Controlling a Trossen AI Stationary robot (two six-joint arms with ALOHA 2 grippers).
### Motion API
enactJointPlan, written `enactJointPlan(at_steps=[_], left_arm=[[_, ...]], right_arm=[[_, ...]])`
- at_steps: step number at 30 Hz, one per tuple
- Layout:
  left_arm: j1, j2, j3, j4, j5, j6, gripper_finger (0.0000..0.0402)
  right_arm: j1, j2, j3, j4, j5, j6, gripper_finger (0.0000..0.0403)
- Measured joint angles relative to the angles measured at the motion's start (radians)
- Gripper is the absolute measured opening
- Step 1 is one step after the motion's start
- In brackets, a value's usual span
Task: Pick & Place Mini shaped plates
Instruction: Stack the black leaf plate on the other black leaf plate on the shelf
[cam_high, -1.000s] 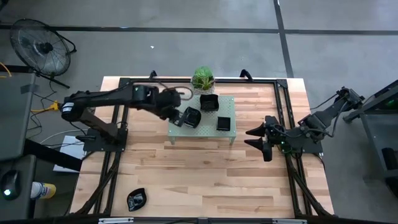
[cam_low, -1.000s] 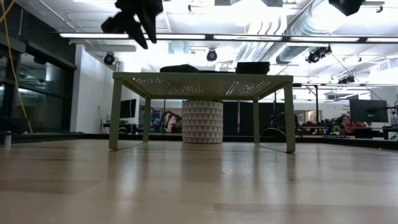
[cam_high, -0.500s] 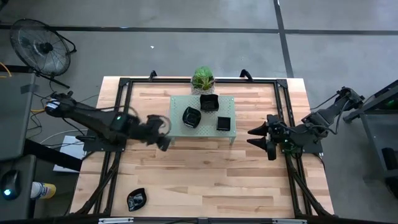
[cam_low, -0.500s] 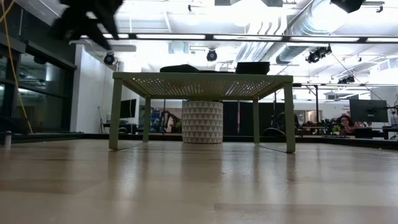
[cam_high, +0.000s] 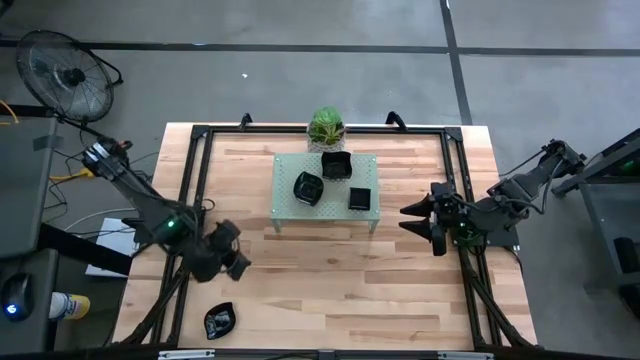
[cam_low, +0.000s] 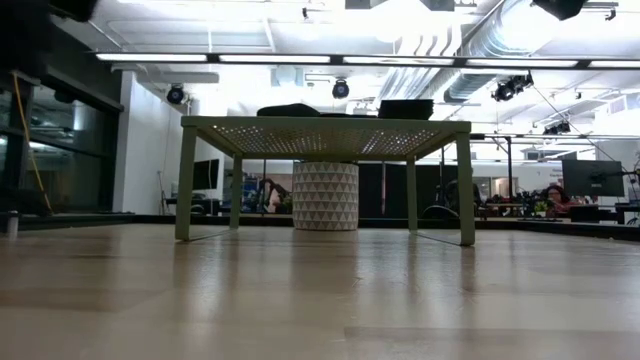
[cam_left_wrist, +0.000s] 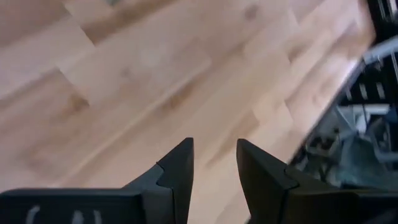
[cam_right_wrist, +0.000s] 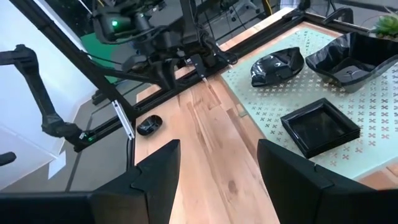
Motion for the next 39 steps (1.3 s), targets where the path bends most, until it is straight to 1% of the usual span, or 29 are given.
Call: enactJointPlan(at_steps=[3,7,10,12,14,16,18,20,21,22,25,26,30,39], left_arm=[[-0.076,-0.001,0.0,0.005,-0.004,-0.028,0.0119],[-0.162,-0.001,0.0,0.005,-0.015,-0.122,0.0119],[-0.214,0.01,0.0,0.009,-0.034,-0.19,0.0119],[-0.239,0.021,0.0,0.008,-0.029,-0.23,0.0119],[-0.26,0.036,0.0,0.016,0.003,-0.246,0.0119],[-0.272,0.063,0.0,0.03,0.048,-0.23,0.0119],[-0.274,0.092,0.0,0.048,0.101,-0.175,0.0119],[-0.273,0.125,0.001,0.081,0.176,-0.087,0.0119],[-0.271,0.143,0.001,0.087,0.218,-0.076,0.0119],[-0.271,0.159,0.001,0.08,0.257,-0.092,0.0119],[-0.272,0.208,0.001,0.041,0.357,-0.226,0.0119],[-0.272,0.226,0.001,0.039,0.385,-0.243,0.0119],[-0.272,0.284,0.001,0.041,0.432,-0.267,0.0119],[-0.272,0.384,0.001,0.085,0.467,-0.264,0.0119]], right_arm=[[0.0,0.0,0.0,0.001,0.021,0.004,0.0209],[0.0,0.0,0.0,0.001,0.052,0.021,0.0209],[0.0,0.0,0.0,0.001,0.073,0.025,0.0209],[0.0,0.0,0.0,0.001,0.09,0.04,0.0209],[0.0,0.0,0.0,0.001,0.105,0.044,0.0209],[0.0,0.0,0.0,0.001,0.116,0.043,0.0209],[0.0,0.001,0.0,0.001,0.13,0.045,0.0209],[0.0,0.001,0.0,0.001,0.136,0.046,0.0209],[0.0,0.002,0.0,0.001,0.136,0.048,0.0209],[0.0,0.002,0.0,0.001,0.136,0.052,0.0209],[0.0,0.002,0.0,0.001,0.136,0.07,0.0209],[0.0,0.002,0.0,0.001,0.134,0.07,0.0209],[0.0,0.002,0.0,0.001,0.129,0.071,0.0209],[0.0,0.003,0.0,0.001,0.126,0.069,0.0209]])
